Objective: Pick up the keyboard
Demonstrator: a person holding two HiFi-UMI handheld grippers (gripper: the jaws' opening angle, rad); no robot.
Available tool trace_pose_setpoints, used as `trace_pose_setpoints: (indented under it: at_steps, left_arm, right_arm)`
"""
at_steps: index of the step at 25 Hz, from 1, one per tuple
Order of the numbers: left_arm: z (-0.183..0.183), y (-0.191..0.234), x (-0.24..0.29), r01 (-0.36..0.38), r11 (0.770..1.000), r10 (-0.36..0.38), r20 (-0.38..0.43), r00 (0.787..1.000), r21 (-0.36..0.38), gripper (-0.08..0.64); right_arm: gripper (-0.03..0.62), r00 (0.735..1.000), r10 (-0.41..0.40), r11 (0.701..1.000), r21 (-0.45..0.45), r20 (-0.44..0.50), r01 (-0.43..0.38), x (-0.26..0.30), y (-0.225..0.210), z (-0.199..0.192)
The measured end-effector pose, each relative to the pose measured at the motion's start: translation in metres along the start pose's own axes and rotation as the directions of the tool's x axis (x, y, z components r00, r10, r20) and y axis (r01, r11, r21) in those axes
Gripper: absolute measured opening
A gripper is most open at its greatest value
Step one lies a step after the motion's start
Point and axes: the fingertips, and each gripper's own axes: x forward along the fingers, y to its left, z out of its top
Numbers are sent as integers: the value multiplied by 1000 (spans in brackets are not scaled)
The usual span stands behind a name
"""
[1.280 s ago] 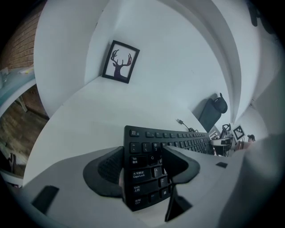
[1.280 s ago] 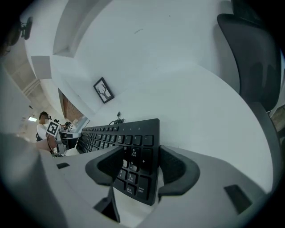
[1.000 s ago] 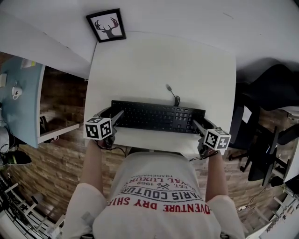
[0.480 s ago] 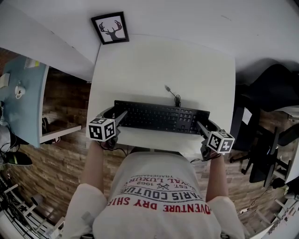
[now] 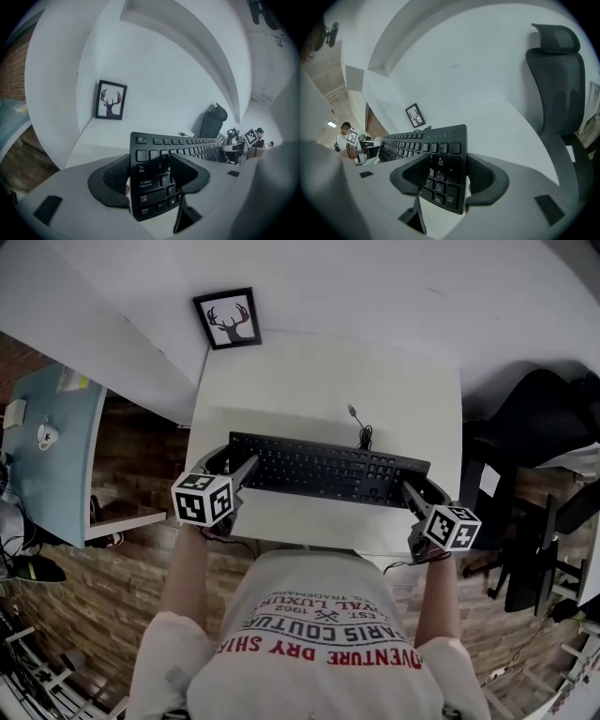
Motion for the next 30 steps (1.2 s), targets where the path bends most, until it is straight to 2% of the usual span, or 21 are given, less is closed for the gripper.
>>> trace_pose_setpoints:
  at_steps: [7,17,23,30]
  left_arm:
    - [69,-3,-15,27,998,-35,123,992,65,276]
    - [158,-23,-47,20,986,-65,278,958,163,276]
    - [194,-36,-67,15,980,-85,348,934,199,276]
    - [219,-44,-86,5,975,-94,396,913,222,276]
  right_arm:
    - [253,995,1,998,-65,104,5,-13,23,66]
    - [253,971,24,993,-120,238,5,-42,49,144]
    - [253,958,39,989,-151,285,4,-61,63,181]
    - [253,944,59,983,-184,325,2,-76,78,210]
